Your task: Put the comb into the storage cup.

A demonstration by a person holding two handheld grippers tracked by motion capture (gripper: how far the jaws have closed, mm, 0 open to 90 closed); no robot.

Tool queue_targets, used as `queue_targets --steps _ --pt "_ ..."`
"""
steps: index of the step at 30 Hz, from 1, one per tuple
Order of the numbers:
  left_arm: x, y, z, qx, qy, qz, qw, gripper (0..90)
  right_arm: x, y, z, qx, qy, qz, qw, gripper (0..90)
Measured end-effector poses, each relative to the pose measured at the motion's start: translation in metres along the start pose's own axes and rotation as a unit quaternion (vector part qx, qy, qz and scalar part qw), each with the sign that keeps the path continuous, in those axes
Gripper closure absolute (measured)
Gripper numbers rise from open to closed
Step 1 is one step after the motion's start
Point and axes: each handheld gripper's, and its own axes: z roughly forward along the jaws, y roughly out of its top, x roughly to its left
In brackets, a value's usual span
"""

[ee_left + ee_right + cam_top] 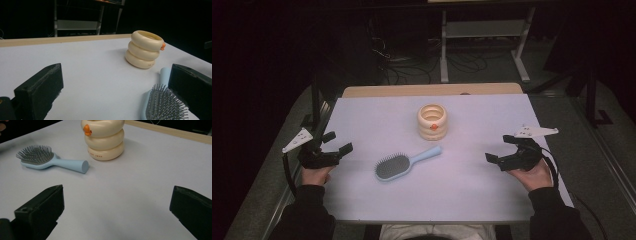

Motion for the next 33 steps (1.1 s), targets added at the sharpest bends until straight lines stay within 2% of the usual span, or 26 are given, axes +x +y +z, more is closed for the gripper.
queue_targets --steps 22,33 --pt "-0.001 0.000 0.001 0.003 0.000 0.000 1.0000 0.0 0.001 0.001 -0.001 0.000 0.003 -0.002 1.0000 0.0" --pt "0.000 -0.001 0.002 0.007 0.001 0.001 1.0000 0.0 0.001 0.015 -0.006 0.004 0.008 -0.004 1.0000 0.0"
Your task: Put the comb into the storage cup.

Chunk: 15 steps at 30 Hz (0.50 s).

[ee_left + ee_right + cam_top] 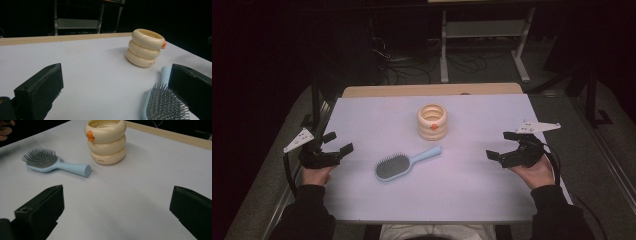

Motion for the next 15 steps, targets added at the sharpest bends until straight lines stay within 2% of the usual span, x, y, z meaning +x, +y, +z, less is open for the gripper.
queue_targets --steps 8,15 --pt "0.000 0.000 0.000 0.000 0.000 -0.001 1.0000 0.0 0.002 0.008 0.000 0.006 0.005 -0.006 1.0000 0.0" --pt "0.000 0.000 0.000 0.000 0.000 -0.001 1.0000 0.0 0.006 0.024 0.004 0.015 0.012 -0.021 0.9996 0.0"
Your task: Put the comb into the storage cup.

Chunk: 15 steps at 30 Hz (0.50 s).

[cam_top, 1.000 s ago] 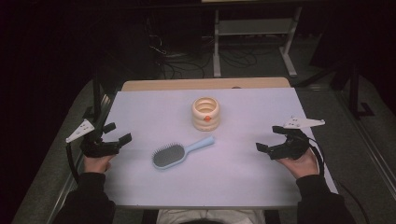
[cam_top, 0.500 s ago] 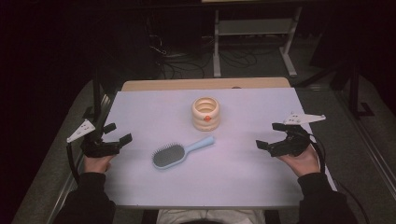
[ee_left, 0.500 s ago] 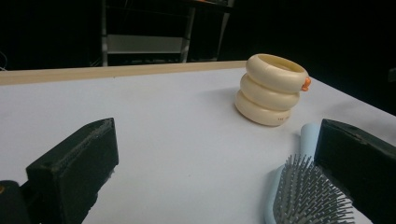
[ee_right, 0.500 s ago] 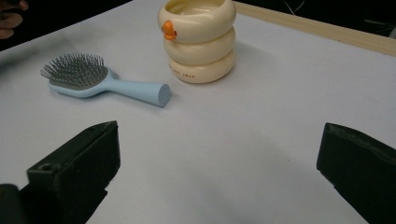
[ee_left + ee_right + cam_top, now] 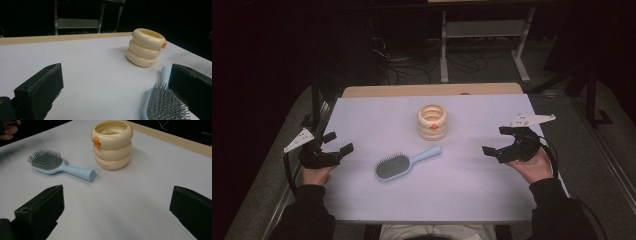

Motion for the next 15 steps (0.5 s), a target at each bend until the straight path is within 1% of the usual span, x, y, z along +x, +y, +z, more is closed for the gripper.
queue_targets --steps 9,15 --pt "0.000 0.000 0.000 0.000 -0.001 0.000 1.0000 0.0 0.004 0.014 0.006 0.012 0.008 -0.013 0.9998 0.0" --pt "0.000 0.000 0.001 0.000 -0.001 0.000 1.0000 0.0 0.009 0.026 0.012 0.016 0.018 -0.025 0.9994 0.0"
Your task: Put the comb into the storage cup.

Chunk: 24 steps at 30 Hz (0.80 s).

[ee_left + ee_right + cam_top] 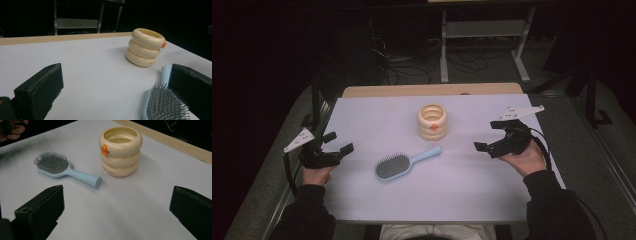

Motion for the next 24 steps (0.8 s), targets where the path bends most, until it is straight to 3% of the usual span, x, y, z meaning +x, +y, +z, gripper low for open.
queue_targets --steps 24 --pt "0.000 0.000 0.000 0.001 -0.002 0.001 1.0000 0.0 0.016 0.032 0.032 0.016 0.031 -0.029 0.9990 0.0"
